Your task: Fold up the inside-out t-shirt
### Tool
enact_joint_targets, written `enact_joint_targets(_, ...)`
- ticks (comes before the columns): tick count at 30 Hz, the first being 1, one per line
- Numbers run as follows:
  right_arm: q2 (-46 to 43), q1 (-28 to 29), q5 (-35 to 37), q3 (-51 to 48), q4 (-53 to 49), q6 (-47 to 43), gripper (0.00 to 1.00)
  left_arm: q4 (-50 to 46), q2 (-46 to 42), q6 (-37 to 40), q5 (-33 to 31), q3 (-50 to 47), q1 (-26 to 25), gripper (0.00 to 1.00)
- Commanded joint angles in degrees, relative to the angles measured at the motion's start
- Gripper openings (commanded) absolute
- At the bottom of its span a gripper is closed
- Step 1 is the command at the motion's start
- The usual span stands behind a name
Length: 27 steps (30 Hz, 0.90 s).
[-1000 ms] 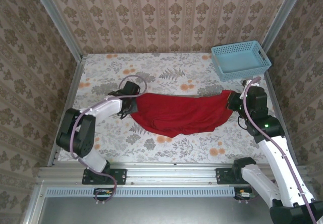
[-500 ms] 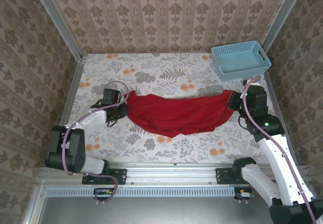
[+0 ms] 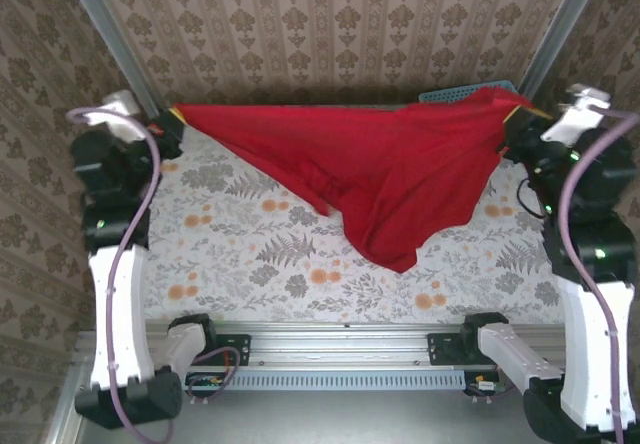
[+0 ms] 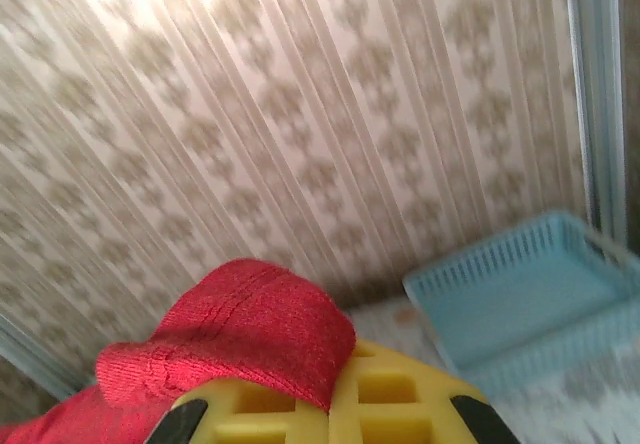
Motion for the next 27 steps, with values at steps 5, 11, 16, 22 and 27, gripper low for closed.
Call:
enact_joint_targets(5,-5.35,-0.47,-0.53,5.2,4.94,-3.16,0.0,-2.96,-5.63,1.65,1.9,-1.06,1.5,0.0)
enact_joint_targets(11,-7.08,-0.42,-3.88,7.88,4.48,-4.79,0.0,-3.29,-10.65,2.13,2.63,-1.25,3.4,0.0)
enact_joint_targets(16,-10.88,-0.46,-9.74,9.59,8.09,-4.81,0.0,-4.57,-16.68,4.62,-1.7,1.49,3.41,0.0)
enact_joint_targets(22,-8.59,-0.45,-9.51,12.51,8.52,-4.97,0.0,-3.0,-17.9,3.9,-5.98,1.4,3.41,0.0)
enact_joint_targets(27,-0.63,-0.46,-8.63,9.89,9.87,-5.35,0.0,-3.01,-7.17,3.38,-5.1,0.73,3.41,0.0)
